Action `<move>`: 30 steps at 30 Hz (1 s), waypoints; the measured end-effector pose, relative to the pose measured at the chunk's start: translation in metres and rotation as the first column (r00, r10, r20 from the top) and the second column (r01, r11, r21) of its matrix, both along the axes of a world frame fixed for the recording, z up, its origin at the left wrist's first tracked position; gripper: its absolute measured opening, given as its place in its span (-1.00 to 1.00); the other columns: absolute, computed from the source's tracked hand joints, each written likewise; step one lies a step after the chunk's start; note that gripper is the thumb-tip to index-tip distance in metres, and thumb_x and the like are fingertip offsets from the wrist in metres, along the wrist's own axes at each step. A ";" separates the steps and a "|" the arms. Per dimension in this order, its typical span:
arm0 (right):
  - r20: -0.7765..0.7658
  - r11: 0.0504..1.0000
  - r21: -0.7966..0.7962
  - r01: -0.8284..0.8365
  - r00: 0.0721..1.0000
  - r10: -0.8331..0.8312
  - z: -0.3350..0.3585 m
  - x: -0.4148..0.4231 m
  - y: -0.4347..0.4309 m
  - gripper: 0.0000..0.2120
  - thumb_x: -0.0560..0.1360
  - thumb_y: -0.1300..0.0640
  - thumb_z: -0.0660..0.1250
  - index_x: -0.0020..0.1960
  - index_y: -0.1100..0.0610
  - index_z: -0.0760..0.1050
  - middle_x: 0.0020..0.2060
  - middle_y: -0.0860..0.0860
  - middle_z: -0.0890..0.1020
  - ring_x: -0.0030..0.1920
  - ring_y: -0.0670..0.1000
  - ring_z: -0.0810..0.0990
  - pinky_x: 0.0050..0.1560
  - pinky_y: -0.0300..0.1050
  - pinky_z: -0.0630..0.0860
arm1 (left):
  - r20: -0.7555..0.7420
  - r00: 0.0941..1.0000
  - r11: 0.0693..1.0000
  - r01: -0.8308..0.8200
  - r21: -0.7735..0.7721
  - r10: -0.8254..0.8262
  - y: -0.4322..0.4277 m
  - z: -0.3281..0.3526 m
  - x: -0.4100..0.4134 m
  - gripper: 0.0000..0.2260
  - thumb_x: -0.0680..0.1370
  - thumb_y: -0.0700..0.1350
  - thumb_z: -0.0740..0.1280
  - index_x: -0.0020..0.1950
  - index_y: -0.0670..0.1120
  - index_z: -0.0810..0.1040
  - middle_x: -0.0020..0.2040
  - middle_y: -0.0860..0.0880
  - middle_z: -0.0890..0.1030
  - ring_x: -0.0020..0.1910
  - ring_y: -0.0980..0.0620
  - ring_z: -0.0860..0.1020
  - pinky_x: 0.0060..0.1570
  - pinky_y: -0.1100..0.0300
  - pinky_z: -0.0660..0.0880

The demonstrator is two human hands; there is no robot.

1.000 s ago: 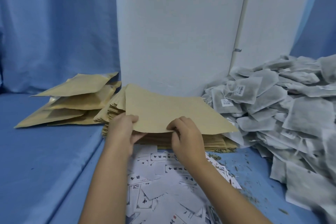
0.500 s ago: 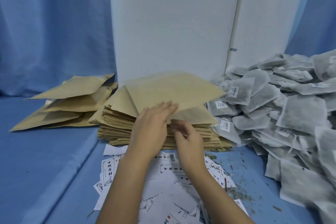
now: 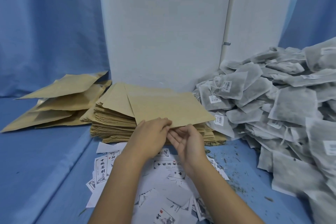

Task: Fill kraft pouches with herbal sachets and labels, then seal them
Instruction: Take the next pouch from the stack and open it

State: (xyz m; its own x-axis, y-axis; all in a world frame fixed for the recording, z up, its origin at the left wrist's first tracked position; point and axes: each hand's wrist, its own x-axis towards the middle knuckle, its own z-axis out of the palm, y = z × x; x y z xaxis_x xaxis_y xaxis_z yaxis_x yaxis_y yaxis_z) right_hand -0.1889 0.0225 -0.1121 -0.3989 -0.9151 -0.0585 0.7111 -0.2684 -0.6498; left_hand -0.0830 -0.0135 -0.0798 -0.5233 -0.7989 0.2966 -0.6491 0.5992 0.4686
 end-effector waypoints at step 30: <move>-0.150 0.986 0.122 0.116 0.984 -0.097 0.009 -0.001 0.000 -0.74 0.47 0.49 0.14 -0.31 0.22 0.34 -0.60 0.02 0.36 -0.59 -0.10 0.36 -0.43 -0.24 0.54 | 0.059 0.972 0.909 -0.191 -0.372 0.228 0.017 0.000 -0.023 -0.78 0.66 -0.04 0.04 0.09 -0.04 0.46 -0.04 -0.02 0.61 -0.07 -0.11 0.56 -0.21 0.10 0.33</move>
